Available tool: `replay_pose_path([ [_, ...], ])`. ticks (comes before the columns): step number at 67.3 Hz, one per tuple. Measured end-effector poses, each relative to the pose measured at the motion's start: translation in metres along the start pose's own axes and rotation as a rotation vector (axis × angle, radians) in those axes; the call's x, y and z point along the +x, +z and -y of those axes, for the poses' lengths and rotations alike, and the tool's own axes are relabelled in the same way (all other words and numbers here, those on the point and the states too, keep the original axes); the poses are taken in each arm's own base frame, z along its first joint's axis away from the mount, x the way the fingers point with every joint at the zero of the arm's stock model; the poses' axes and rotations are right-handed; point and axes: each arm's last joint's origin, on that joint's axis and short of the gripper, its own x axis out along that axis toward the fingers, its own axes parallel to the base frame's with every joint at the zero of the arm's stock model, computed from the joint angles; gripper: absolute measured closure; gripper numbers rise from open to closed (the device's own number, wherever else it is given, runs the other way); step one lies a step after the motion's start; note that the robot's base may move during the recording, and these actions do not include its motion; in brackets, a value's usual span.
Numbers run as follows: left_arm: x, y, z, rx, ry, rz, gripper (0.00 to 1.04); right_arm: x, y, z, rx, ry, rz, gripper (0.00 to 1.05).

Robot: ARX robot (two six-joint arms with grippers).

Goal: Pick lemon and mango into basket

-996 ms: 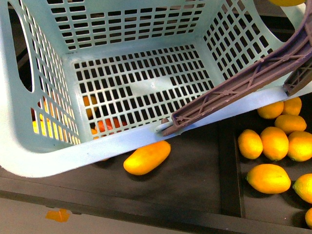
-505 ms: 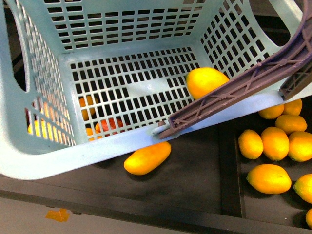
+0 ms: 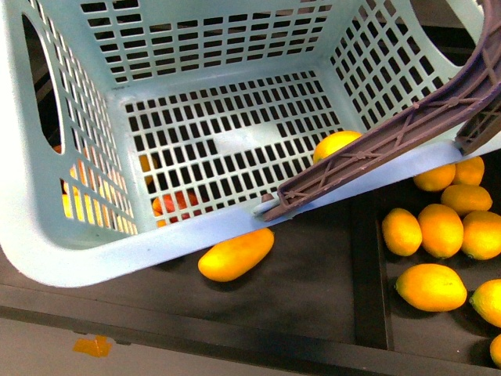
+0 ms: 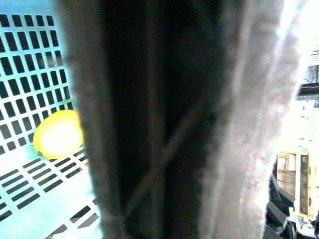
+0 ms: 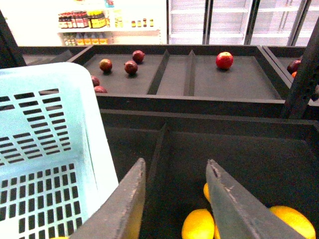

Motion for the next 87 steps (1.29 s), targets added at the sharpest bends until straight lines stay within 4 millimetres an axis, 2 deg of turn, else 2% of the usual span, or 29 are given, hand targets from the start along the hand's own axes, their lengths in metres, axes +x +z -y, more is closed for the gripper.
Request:
replay_pose_path([
  [13,0.000,0.000,0.000,-0.001,0.000,-0.001,0.90,-0.029,-0.010,0.001,-0.010,-0.003,-0.004,1.03],
  [44,0.000,0.000,0.000,-0.001,0.000,0.000,0.90,-0.076,-0.027,0.001,-0.014,-0.003,0.005,1.02],
  [49,0.000,0.000,0.000,0.000,0.000,0.000,0.90,-0.079,-0.032,0.001,-0.015,-0.003,-0.007,0.89],
  [80,0.000,0.000,0.000,-0.001,0.000,0.000,0.90,-0.080,-0.031,0.001,-0.015,-0.005,-0.002,0.11],
  [83,0.000,-0.001,0.000,0.001,-0.001,-0.002,0.90,-0.080,-0.031,0.001,-0.014,-0.009,-0.003,0.07],
  [87,0.001,-0.004,0.003,0.007,-0.011,-0.017,0.90,-0.080,-0.031,0.001,-0.015,-0.010,0.000,0.09],
])
